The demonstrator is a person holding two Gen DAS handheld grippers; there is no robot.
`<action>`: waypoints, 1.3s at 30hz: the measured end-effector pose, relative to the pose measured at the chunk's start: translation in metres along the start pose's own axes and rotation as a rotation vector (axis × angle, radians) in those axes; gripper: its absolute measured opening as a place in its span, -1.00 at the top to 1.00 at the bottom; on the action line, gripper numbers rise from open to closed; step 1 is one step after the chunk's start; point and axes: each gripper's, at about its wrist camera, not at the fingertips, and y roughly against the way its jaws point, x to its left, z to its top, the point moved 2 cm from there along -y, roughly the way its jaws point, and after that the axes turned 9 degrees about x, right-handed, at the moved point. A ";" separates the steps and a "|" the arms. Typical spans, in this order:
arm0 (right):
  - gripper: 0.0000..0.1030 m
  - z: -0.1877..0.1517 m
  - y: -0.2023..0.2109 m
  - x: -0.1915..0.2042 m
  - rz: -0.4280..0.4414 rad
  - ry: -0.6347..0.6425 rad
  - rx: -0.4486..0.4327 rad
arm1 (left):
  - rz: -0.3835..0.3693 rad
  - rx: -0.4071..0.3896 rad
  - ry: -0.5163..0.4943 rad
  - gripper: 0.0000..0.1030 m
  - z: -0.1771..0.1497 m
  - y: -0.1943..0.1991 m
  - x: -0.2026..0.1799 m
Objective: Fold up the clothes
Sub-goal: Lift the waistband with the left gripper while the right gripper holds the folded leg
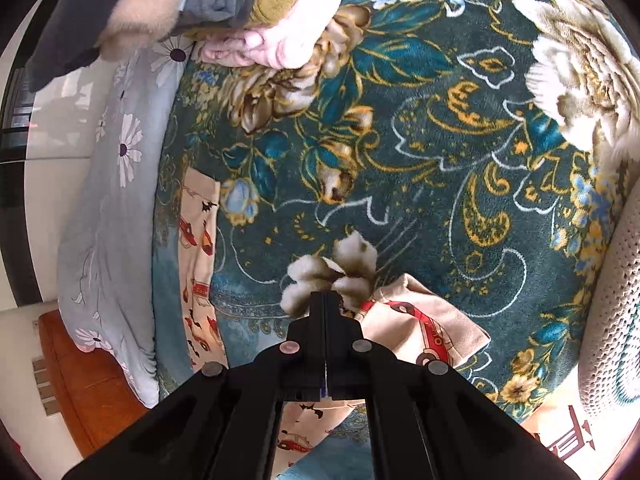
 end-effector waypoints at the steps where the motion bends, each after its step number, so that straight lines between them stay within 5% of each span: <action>1: 1.00 -0.004 -0.006 -0.007 -0.008 -0.013 0.016 | 0.001 0.006 0.003 0.97 0.002 -0.002 0.000; 5: 0.96 -0.024 -0.031 -0.050 -0.053 -0.115 0.073 | 0.016 0.021 0.009 0.96 0.009 -0.008 0.005; 9: 0.06 -0.040 -0.043 -0.085 -0.050 -0.216 0.084 | 0.032 0.038 0.016 0.96 0.013 -0.014 0.008; 18: 0.09 -0.041 -0.068 -0.098 -0.044 -0.297 0.064 | 0.081 0.058 -0.052 0.96 0.020 -0.017 -0.006; 21: 0.90 -0.035 -0.071 -0.088 -0.013 -0.314 0.054 | 0.083 0.068 -0.069 0.96 0.023 -0.018 -0.008; 22: 0.90 -0.033 -0.071 -0.083 0.000 -0.310 0.051 | 0.079 0.072 -0.074 0.96 0.023 -0.018 -0.009; 35: 0.91 0.026 -0.034 0.086 0.241 -0.102 -0.063 | -0.171 0.100 -0.002 0.96 0.053 0.002 -0.043; 39: 0.91 0.053 -0.046 0.150 0.232 -0.041 -0.063 | -0.230 0.117 0.017 0.96 0.068 0.004 -0.067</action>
